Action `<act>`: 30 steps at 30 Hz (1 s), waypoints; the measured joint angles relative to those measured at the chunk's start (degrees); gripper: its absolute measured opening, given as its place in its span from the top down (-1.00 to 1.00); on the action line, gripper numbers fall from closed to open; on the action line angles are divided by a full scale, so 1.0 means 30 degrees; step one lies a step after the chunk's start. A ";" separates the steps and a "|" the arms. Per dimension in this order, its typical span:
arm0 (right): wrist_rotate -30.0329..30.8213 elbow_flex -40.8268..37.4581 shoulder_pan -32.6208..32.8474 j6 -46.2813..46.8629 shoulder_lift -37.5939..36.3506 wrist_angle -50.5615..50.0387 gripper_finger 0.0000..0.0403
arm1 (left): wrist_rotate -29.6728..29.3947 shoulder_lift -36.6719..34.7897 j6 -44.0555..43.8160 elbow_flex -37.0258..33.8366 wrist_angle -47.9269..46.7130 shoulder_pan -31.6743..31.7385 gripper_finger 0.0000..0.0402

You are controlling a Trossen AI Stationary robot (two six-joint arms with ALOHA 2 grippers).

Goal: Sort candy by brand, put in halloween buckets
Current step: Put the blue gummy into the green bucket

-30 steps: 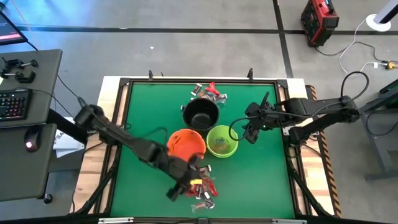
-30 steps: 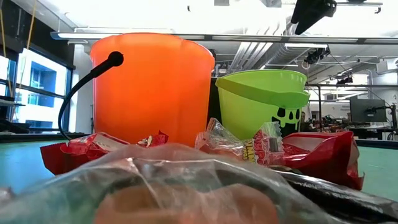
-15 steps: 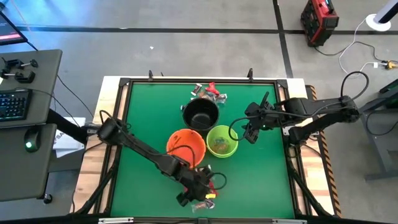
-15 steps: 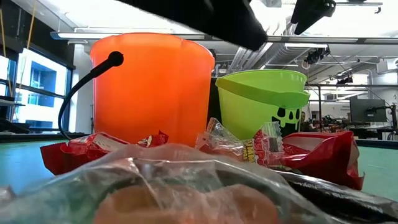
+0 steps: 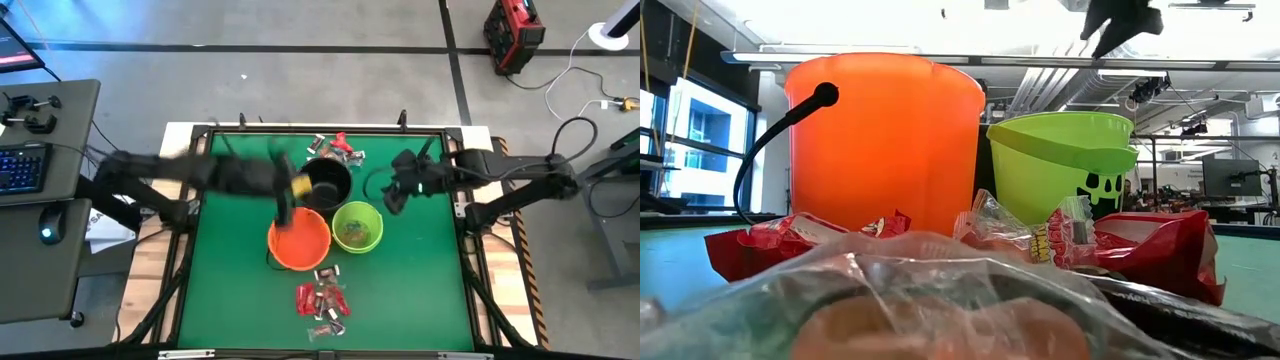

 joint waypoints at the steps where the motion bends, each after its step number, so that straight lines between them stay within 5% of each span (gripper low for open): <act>1: -0.0151 0.0000 -0.0570 -0.0020 0.0000 0.0305 -0.07 | 0.0229 -0.0392 -0.0700 0.0001 -0.0421 0.1222 -0.12; 9: -0.4618 0.0015 -0.6581 -0.1462 0.1739 0.1842 -0.07 | 0.4166 -0.0809 -0.0227 -0.0379 -0.2051 1.0273 -0.12; 17: -0.7777 0.0015 -1.1111 -0.8543 0.6674 0.3236 -0.07 | 1.4371 -0.0259 -0.0730 -0.4780 0.5270 1.7320 -0.12; 21: -0.9060 0.0015 -1.2233 -1.1923 0.9186 0.4152 -0.07 | 1.6720 0.0211 -0.2710 -0.6505 0.6887 1.9152 -0.12; 30: -0.9630 -0.0007 -1.3398 -1.9308 1.2480 0.5358 -0.07 | 1.7943 0.0164 -0.2966 -0.7450 0.7466 1.9922 -0.12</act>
